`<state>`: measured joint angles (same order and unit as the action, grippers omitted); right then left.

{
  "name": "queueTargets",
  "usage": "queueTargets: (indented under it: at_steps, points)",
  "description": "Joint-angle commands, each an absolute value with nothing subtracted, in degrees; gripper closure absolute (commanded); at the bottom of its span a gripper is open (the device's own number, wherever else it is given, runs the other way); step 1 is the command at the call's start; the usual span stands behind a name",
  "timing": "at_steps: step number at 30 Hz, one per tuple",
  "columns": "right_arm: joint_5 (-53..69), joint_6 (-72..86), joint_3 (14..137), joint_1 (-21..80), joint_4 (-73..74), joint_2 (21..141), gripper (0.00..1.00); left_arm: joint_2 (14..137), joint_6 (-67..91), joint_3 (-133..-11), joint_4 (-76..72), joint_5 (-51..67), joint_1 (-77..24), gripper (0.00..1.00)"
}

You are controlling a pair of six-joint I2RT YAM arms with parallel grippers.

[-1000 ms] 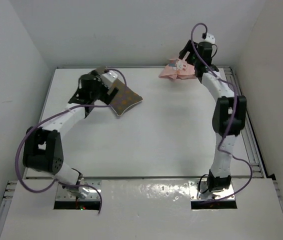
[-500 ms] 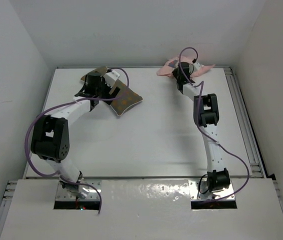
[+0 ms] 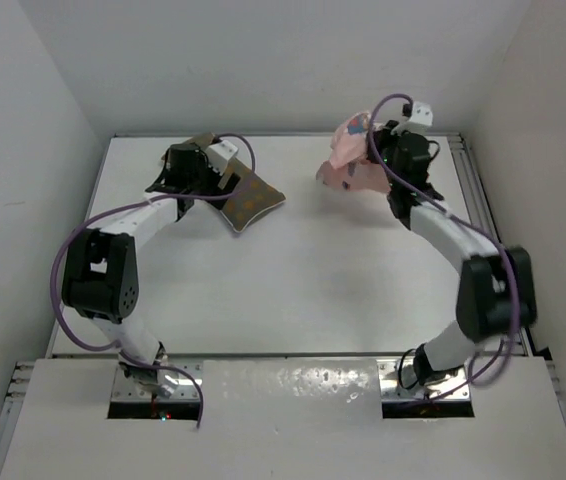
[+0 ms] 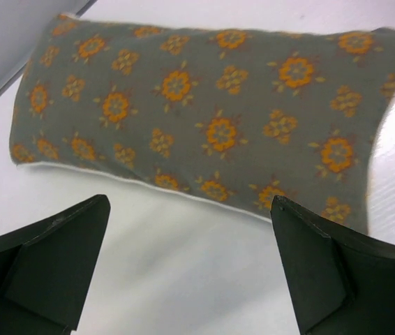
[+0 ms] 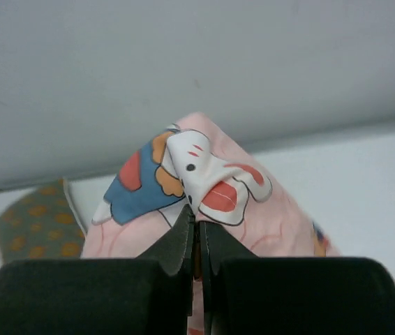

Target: Put the pillow into the pillowcase

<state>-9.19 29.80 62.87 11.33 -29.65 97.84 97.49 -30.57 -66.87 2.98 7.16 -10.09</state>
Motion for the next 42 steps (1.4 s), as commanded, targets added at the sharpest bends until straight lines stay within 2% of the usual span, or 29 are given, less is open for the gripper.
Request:
queueTargets:
  at_steps: [1,2,4,7,8,11,14,15,16,18,19,21,24,25,26,27,28,29,30,31,32,34,36,37,42]
  points:
    - [-8.61,15.05,58.62,12.47,-24.56,84.40,1.00,92.73,-30.49,-66.28,1.14,13.88,-10.98,0.00]
    - [-8.79,12.68,59.06,13.96,-15.82,81.94,1.00,91.77,-30.41,-65.66,-1.29,14.23,-11.86,0.00]
    - [-8.18,6.87,62.04,16.60,-7.69,76.83,1.00,89.30,-29.80,-64.26,-2.28,14.50,-12.48,0.00]
    - [-0.38,3.25,66.61,21.69,7.35,73.57,1.00,85.44,-27.00,-62.59,-2.81,15.38,-13.97,0.00]
    - [6.00,3.34,68.10,22.32,12.86,73.04,1.00,82.99,-26.46,-62.06,-2.29,16.42,-14.24,0.00]
    - [14.56,10.33,67.42,25.13,14.68,71.99,1.00,77.46,-26.54,-59.07,-0.18,19.07,-15.38,0.00]
    - [15.21,18.25,64.26,25.93,9.43,72.42,1.00,73.23,-25.93,-56.96,3.50,19.68,-16.69,0.00]
    - [12.94,22.37,63.73,25.67,8.62,73.29,0.61,72.69,-25.93,-56.17,4.21,19.86,-17.05,0.00]
    - [11.27,23.72,63.98,25.40,9.14,76.17,0.33,72.16,-25.84,-55.81,5.35,19.95,-17.83,0.00]
    - [8.45,24.35,69.41,25.14,17.28,79.35,0.02,70.76,-25.49,-54.59,6.06,19.95,-18.63,0.00]
    - [6.61,24.52,71.26,25.22,23.06,80.84,0.01,70.32,-25.31,-54.23,7.02,19.95,-19.33,0.00]
    - [2.13,25.66,70.94,25.22,24.35,79.38,0.01,69.70,-26.53,-53.70,8.34,20.21,-20.30,0.00]
    - [-1.85,29.43,61.99,21.37,20.31,72.70,0.01,70.57,-29.52,-53.35,11.07,20.48,-22.93,0.00]
    - [-0.45,30.40,58.05,18.23,19.00,70.34,0.06,71.71,-30.40,-53.52,12.55,20.65,-24.68,0.01]
    - [-0.18,31.45,56.35,16.80,18.38,69.53,0.67,72.50,-31.37,-54.13,13.44,21.00,-25.65,0.07]
    - [-0.26,32.33,54.68,15.57,18.28,68.83,0.89,73.29,-34.16,-54.66,14.67,21.79,-27.49,0.20]
    - [-0.26,33.47,51.36,13.64,17.93,68.30,0.93,74.69,-35.67,-55.10,16.85,23.28,-28.55,0.46]
    - [-0.44,35.31,49.68,12.93,17.15,67.33,0.77,75.40,-36.55,-55.72,17.48,23.46,-29.78,0.53]
    - [-0.44,36.11,47.74,11.27,16.01,66.98,0.58,76.19,-37.52,-55.98,17.93,23.64,-31.97,0.54]
    - [-0.18,36.82,44.16,10.47,13.91,66.71,0.45,77.68,-37.96,-56.25,17.93,24.16,-32.95,0.44]
    - [-0.18,37.96,42.73,9.85,13.10,67.14,0.27,78.48,-38.40,-56.86,18.02,24.87,-33.92,0.32]
    - [-0.26,39.19,39.05,8.35,11.26,68.02,0.21,81.02,-38.59,-57.65,17.32,27.58,-35.59,0.12]
    - [1.22,40.78,37.10,7.04,9.76,69.77,0.20,82.70,-37.53,-58.44,15.74,28.73,-36.73,0.04]
    - [1.67,41.39,35.61,6.86,7.84,70.66,0.20,84.45,-37.18,-58.62,15.04,29.09,-37.35,0.01]
    - [7.89,44.99,34.10,6.94,0.45,79.68,0.21,89.02,-36.74,-59.06,12.31,30.41,-40.42,0.00]
